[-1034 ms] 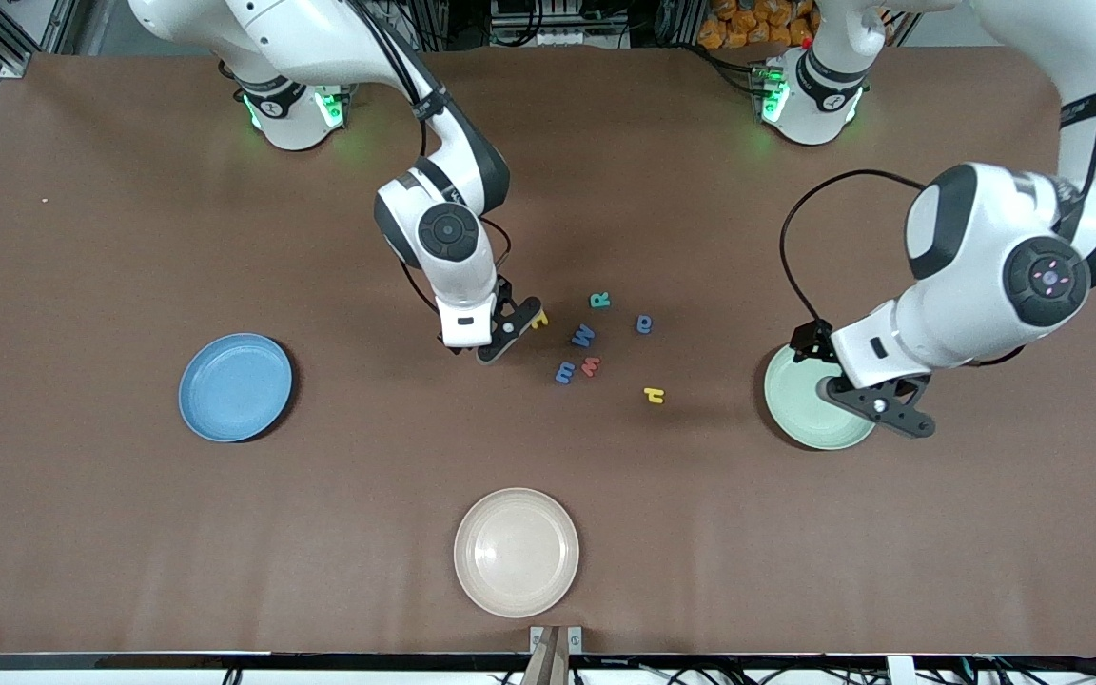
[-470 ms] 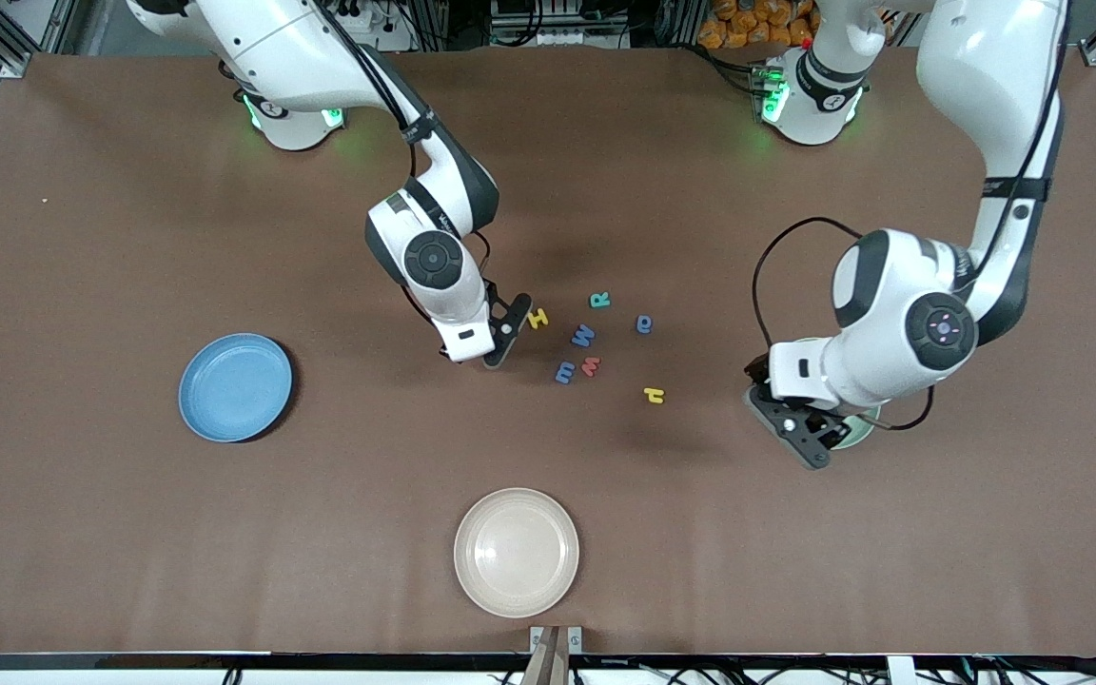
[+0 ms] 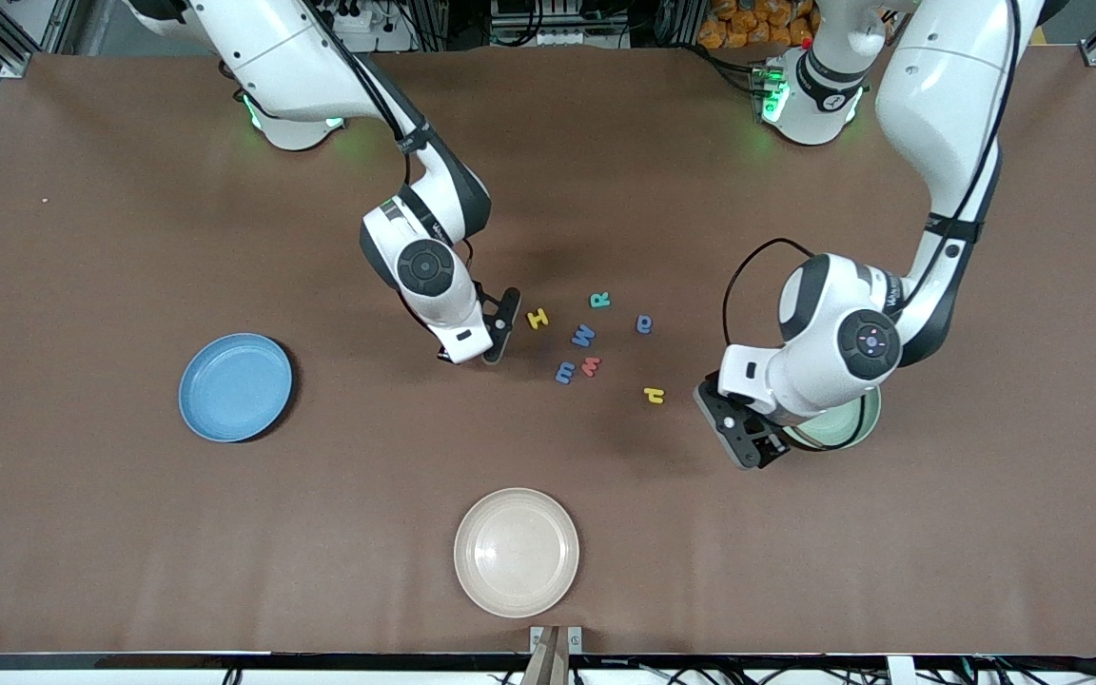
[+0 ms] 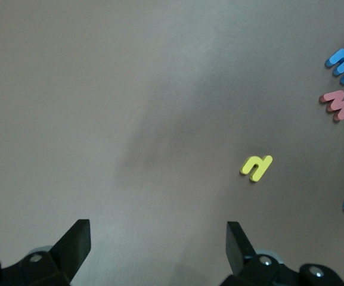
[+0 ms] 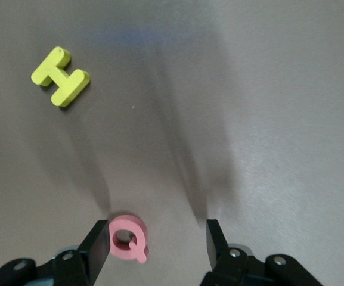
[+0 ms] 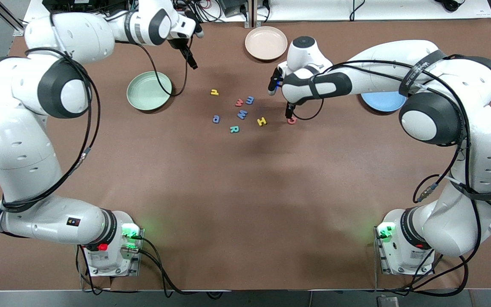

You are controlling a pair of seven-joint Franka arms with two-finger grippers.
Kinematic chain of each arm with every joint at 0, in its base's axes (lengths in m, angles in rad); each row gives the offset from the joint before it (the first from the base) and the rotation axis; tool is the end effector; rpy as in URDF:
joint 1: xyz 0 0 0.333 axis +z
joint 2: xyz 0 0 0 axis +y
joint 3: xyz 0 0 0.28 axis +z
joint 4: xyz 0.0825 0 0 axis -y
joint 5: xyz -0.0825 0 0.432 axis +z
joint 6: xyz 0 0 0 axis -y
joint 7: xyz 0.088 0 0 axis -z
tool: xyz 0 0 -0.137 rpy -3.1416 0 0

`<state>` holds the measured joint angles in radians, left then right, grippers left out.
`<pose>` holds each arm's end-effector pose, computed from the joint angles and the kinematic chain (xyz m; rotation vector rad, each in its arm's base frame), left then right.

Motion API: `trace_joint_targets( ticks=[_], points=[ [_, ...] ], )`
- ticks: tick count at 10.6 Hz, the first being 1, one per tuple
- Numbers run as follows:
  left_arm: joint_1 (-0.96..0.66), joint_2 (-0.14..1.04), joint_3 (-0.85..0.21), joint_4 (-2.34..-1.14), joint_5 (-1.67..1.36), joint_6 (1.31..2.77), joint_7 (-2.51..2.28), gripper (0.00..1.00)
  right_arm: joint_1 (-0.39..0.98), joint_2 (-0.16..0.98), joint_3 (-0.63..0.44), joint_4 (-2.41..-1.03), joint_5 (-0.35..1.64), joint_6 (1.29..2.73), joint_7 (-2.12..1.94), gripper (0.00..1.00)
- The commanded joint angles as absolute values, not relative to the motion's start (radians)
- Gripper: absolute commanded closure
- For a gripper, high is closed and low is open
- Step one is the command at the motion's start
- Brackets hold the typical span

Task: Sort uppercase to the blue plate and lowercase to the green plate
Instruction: 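Lower the right gripper over the pink Q while the left gripper nears h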

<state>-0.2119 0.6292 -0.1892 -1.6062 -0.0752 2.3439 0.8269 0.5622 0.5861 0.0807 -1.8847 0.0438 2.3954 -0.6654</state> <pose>0.6714 -0.2769 0.1901 2.5254 -1.6124 0.2247 0.5059 0.3833 0.0915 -2.4738 -1.8098 0.1124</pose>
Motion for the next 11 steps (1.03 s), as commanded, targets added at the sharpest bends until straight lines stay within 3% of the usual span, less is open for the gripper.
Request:
trace_joint_targets(
  ticks=[1,5,11],
  points=[
    [-0.247,0.65,-0.213,-1.594,-0.04,2.378,0.874,0.0,0.511,0.552,0.14,-1.957,0.026,2.457,-0.693,0.26],
    [-0.267,0.704,-0.252,-1.594,0.095,2.448,0.873,0.0,0.5,0.491,0.164,-2.02,0.026,2.45,-0.695,0.26],
    [-0.295,0.747,-0.252,-1.634,0.103,2.496,0.861,0.0,0.5,0.489,0.172,-2.043,-0.058,2.468,-0.686,0.27]
  ],
)
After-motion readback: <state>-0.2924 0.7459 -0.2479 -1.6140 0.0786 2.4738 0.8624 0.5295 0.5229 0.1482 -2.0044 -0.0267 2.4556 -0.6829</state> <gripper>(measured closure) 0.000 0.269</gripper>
